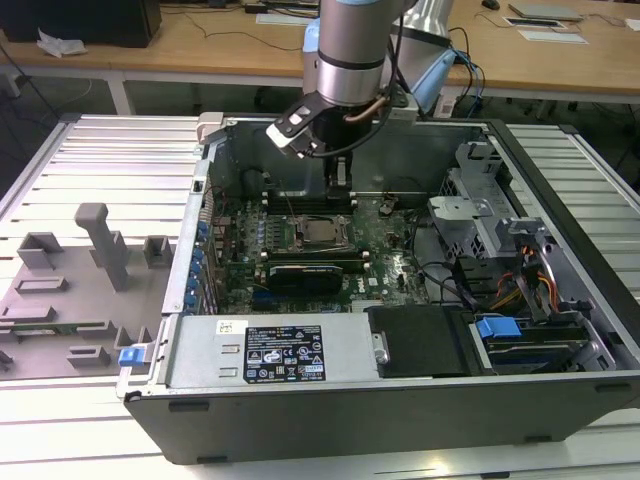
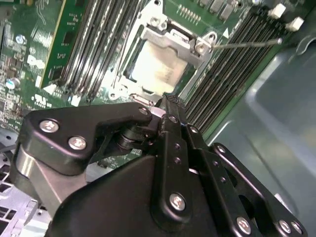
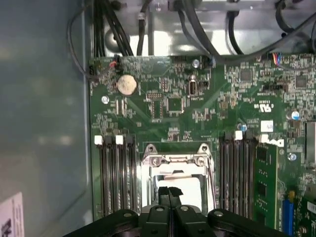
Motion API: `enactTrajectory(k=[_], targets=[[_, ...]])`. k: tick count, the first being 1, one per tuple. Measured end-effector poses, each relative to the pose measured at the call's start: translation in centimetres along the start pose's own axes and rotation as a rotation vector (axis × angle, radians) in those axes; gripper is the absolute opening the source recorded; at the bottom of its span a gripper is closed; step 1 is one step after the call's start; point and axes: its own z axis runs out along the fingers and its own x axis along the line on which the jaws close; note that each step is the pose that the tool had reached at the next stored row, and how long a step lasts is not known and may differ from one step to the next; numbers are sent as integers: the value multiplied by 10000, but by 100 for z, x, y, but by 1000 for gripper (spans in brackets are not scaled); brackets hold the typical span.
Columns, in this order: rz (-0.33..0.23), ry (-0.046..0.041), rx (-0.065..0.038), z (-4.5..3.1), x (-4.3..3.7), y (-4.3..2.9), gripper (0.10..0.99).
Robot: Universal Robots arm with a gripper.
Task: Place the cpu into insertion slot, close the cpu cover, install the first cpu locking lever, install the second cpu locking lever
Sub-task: 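Close the cpu cover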
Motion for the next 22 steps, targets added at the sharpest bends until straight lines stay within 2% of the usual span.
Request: enactTrajectory(k=[3,8,9,19,22], targets=[[1,-1,0,47,-8,-55,106],[-117,-3,1,51,-8,-59,106],[-470,-9,3,52,-8,-59,106],[-2562,-51,16,56,-8,-59,106],[-3412,-72,21,58,-8,-59,106]])
